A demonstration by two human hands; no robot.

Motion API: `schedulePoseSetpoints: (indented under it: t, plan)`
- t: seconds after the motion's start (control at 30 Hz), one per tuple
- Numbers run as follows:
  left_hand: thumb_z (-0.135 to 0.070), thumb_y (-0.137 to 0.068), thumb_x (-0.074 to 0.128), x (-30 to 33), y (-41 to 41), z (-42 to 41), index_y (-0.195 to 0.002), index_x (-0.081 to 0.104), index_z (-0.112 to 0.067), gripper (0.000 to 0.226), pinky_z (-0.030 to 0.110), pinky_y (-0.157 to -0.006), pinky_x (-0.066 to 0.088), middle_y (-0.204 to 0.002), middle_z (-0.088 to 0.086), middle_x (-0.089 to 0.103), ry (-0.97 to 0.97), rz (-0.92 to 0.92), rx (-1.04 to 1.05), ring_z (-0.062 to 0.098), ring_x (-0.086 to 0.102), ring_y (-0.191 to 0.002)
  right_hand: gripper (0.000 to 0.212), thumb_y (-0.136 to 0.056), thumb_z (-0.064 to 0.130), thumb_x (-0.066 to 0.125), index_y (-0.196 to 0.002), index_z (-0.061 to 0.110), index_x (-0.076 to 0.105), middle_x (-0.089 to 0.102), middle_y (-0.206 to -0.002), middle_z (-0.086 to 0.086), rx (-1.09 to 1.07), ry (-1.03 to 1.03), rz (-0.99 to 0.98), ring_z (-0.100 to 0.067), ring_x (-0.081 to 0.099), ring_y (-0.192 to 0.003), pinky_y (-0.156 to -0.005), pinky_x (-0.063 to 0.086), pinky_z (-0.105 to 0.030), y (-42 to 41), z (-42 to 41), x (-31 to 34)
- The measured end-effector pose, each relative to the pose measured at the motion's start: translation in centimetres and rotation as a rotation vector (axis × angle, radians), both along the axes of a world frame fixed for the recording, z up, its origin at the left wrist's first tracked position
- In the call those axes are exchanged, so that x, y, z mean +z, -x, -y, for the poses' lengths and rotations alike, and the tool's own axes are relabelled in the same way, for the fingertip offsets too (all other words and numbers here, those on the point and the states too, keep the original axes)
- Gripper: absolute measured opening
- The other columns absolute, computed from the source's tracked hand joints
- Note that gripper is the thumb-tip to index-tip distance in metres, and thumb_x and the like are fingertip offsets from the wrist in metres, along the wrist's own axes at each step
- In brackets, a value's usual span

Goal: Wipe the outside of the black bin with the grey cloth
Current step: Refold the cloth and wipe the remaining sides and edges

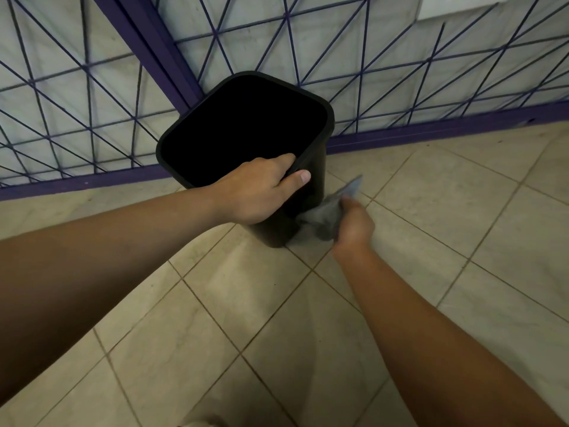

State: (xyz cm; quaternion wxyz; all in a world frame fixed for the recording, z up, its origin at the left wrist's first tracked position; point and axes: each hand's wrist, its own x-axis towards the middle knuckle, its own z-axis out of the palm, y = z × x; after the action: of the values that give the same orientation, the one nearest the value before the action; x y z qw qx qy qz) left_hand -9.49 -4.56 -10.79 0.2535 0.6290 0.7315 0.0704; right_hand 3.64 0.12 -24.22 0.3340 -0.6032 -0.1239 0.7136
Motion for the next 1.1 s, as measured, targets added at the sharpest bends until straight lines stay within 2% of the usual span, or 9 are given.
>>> schedulePoseSetpoints:
  t: [0.13,0.23,0.4,0.57,0.67,0.8,0.93,1.03,1.1]
  plan:
    - [-0.048,-0.103,0.036,0.1,-0.2,0.0,-0.111,0.055,-0.018,0.036,0.045,-0.085,0.054,-0.096,0.001,0.063,0.001,0.014,0.022,0.015,0.063,-0.088,0.038,-0.101,0.036,0.062,-0.131,0.014,0.064,0.071,-0.118,-0.009,-0.090,-0.063,-0.397,-0.022,0.070,-0.099,-0.080,0.060,-0.034,-3.1,-0.5,-0.6]
    - [-0.047,-0.103,0.036,0.2,-0.2,0.1,-0.112,0.054,-0.017,0.036,0.046,-0.086,0.054,-0.098,0.005,0.065,0.005,0.008,0.030,0.017,0.064,-0.089,0.034,-0.098,0.017,0.068,-0.130,0.012,0.060,0.071,-0.102,-0.007,-0.004,-0.076,-0.293,-0.019,0.071,-0.083,-0.060,0.059,-0.027,-3.2,0.8,-0.8]
    - [-0.047,-0.103,0.037,0.1,-0.3,0.0,-0.108,0.054,-0.018,0.034,0.040,-0.081,0.052,-0.095,0.001,0.063,0.007,0.024,0.037,0.017,0.063,-0.089,0.039,-0.104,0.007,0.051,-0.143,0.010,0.056,0.066,-0.119,-0.015,0.130,-0.097,-0.044,-0.019,0.063,-0.086,-0.073,0.051,-0.031,-0.9,4.0,-0.4]
    - [-0.050,-0.102,0.038,-0.2,-0.2,-0.5,-0.099,0.054,-0.016,0.039,0.044,-0.079,0.051,-0.086,0.001,0.064,-0.026,0.020,0.025,0.022,0.064,-0.083,0.046,-0.112,0.036,0.038,-0.154,0.020,0.048,0.061,-0.146,-0.004,0.124,-0.190,-0.368,-0.023,0.057,-0.135,-0.109,0.047,-0.037,4.9,7.1,2.6]
    - [-0.048,-0.103,0.038,-0.3,-0.4,-0.7,-0.095,0.053,-0.016,0.036,0.047,-0.078,0.051,-0.083,0.002,0.063,-0.034,0.020,0.015,0.021,0.062,-0.080,0.056,-0.113,0.045,0.023,-0.154,0.015,0.046,0.059,-0.150,-0.007,0.009,-0.165,-0.418,-0.022,0.061,-0.131,-0.093,0.052,-0.019,6.7,7.0,3.2]
    - [-0.048,-0.103,0.037,-0.3,-0.4,-0.7,-0.096,0.053,-0.016,0.036,0.049,-0.079,0.051,-0.085,0.004,0.063,-0.033,0.023,0.009,0.022,0.062,-0.082,0.050,-0.115,0.033,0.027,-0.159,0.011,0.038,0.050,-0.158,-0.016,-0.081,-0.118,-0.333,-0.032,0.050,-0.144,-0.107,0.049,-0.036,7.6,5.2,-0.1]
    - [-0.048,-0.102,0.038,-0.5,-0.1,-0.7,-0.094,0.055,-0.014,0.039,0.050,-0.078,0.051,-0.083,0.005,0.065,-0.048,0.039,0.010,0.021,0.064,-0.079,0.065,-0.108,0.055,0.036,-0.161,0.016,0.038,0.045,-0.163,-0.013,-0.134,-0.166,-0.373,-0.029,0.046,-0.149,-0.125,0.037,-0.051,8.5,5.5,-0.5]
    - [-0.048,-0.102,0.039,-0.7,-0.1,-0.6,-0.092,0.055,-0.014,0.039,0.050,-0.077,0.051,-0.080,0.004,0.065,-0.062,0.043,0.010,0.020,0.064,-0.076,0.093,-0.088,0.078,0.046,-0.163,0.025,0.033,0.038,-0.167,-0.011,-0.094,-0.335,-0.347,-0.023,0.043,-0.150,-0.125,0.034,-0.047,8.8,8.2,0.9]
    - [-0.048,-0.102,0.039,-0.7,-0.1,-0.6,-0.092,0.055,-0.013,0.040,0.050,-0.077,0.051,-0.080,0.005,0.065,-0.064,0.033,0.009,0.022,0.064,-0.076,0.077,-0.099,0.068,0.042,-0.160,0.022,0.038,0.046,-0.162,-0.013,-0.099,-0.328,-0.290,-0.022,0.048,-0.144,-0.124,0.036,-0.044,8.5,7.0,0.2]
